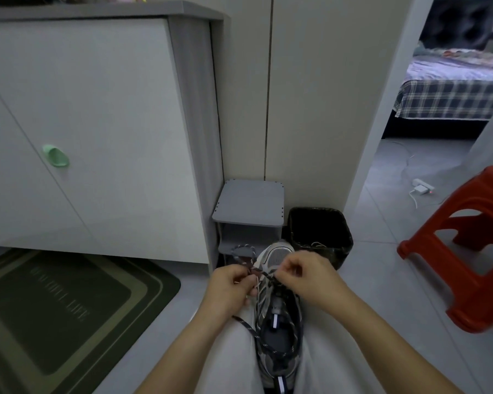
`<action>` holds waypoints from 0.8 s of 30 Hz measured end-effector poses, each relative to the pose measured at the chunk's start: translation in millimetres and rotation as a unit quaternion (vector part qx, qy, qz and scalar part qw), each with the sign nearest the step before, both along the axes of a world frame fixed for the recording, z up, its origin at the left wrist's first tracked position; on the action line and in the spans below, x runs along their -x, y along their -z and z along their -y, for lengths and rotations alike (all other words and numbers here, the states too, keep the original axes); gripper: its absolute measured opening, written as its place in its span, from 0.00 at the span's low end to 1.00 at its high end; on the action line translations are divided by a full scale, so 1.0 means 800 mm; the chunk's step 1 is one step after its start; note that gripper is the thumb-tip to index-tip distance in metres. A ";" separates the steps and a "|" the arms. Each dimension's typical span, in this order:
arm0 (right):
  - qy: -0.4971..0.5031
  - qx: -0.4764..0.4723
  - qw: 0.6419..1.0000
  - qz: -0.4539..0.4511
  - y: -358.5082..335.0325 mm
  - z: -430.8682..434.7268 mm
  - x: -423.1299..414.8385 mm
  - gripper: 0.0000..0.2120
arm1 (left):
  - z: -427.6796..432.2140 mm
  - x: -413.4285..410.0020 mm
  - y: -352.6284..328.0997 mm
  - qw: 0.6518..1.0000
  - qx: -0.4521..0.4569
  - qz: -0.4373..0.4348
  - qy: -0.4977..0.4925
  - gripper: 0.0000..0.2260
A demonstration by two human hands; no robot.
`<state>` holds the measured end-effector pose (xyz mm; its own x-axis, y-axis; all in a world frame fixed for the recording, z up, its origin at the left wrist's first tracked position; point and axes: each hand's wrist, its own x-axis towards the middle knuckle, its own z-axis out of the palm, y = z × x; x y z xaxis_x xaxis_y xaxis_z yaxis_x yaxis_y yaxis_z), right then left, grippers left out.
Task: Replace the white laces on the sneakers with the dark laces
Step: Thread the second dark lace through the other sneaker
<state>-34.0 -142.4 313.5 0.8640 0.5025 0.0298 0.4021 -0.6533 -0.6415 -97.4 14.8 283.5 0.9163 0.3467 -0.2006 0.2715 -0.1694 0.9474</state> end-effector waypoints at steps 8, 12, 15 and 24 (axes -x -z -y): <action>0.010 0.128 0.989 0.070 0.050 0.003 0.023 0.12 | 0.012 -0.016 0.018 0.999 -0.042 -0.021 0.002 0.11; 0.026 0.106 0.993 0.050 0.061 -0.002 0.026 0.12 | 0.015 -0.021 0.022 1.000 -0.005 -0.024 -0.005 0.09; 0.037 0.085 0.995 0.034 0.068 -0.002 0.027 0.11 | 0.016 -0.020 0.023 0.999 0.018 -0.022 -0.018 0.08; 0.067 0.034 0.996 0.042 0.081 0.000 0.033 0.10 | 0.016 -0.016 0.028 0.998 0.055 0.005 -0.033 0.06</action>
